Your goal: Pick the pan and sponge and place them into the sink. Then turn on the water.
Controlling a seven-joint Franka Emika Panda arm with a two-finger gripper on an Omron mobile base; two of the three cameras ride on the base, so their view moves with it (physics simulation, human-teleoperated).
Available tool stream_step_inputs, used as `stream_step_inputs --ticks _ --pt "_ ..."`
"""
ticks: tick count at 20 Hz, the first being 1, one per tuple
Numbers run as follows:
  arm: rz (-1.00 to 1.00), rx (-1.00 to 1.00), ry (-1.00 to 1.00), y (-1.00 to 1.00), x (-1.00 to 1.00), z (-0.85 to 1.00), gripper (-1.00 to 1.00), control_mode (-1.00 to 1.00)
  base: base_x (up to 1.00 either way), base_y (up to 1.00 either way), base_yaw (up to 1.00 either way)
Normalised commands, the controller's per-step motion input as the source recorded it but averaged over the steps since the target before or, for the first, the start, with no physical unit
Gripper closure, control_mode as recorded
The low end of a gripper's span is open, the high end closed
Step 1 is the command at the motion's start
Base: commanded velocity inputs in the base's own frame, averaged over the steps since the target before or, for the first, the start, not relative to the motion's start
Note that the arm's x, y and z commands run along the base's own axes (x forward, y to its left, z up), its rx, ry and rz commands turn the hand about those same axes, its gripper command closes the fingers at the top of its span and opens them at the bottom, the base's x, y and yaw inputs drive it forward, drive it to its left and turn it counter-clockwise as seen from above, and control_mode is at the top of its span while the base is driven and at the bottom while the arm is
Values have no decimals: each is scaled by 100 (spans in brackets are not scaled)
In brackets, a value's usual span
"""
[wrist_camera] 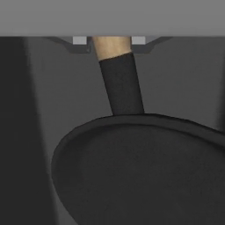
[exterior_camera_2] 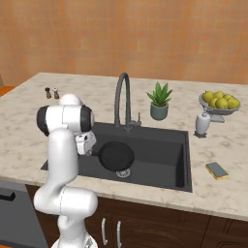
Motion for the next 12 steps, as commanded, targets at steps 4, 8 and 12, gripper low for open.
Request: stream_step_inputs --ticks 4,8,12 --pt "-26 -16 7 -73 35 -51 100 -100 0 0 0" --pt "-24 -16 2 -59 36 -58 100 -100 0 0 0" --pt "-15 -7 3 -23 36 -60 100 -100 0 0 0"
